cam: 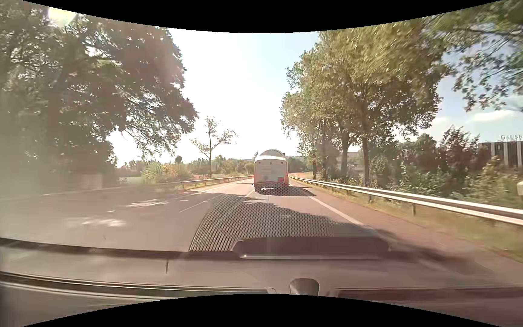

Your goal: Follow the waypoints while adhering to traffic rules and regulations

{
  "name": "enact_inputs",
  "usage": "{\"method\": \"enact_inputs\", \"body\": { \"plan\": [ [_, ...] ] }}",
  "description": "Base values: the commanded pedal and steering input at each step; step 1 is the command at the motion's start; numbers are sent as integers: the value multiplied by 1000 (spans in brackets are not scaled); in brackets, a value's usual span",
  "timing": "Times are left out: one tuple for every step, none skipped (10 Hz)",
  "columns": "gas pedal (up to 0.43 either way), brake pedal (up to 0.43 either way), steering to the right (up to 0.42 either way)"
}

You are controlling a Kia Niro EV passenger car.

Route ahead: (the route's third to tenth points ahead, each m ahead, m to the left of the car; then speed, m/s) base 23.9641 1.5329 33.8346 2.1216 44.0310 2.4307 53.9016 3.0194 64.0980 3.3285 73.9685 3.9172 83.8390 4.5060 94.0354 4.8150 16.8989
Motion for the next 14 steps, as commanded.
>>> {"method": "enact_inputs", "body": {
  "plan": [
    [138, 6, -2],
    [130, 6, -2],
    [110, 6, -2],
    [0, 6, -2],
    [0, 6, -2],
    [0, 6, -2],
    [0, 6, -1],
    [0, 6, -1],
    [0, 6, -1],
    [0, 12, -1],
    [0, 6, 0],
    [0, 6, 0],
    [0, 6, 0],
    [0, 6, 0]
  ]
}}
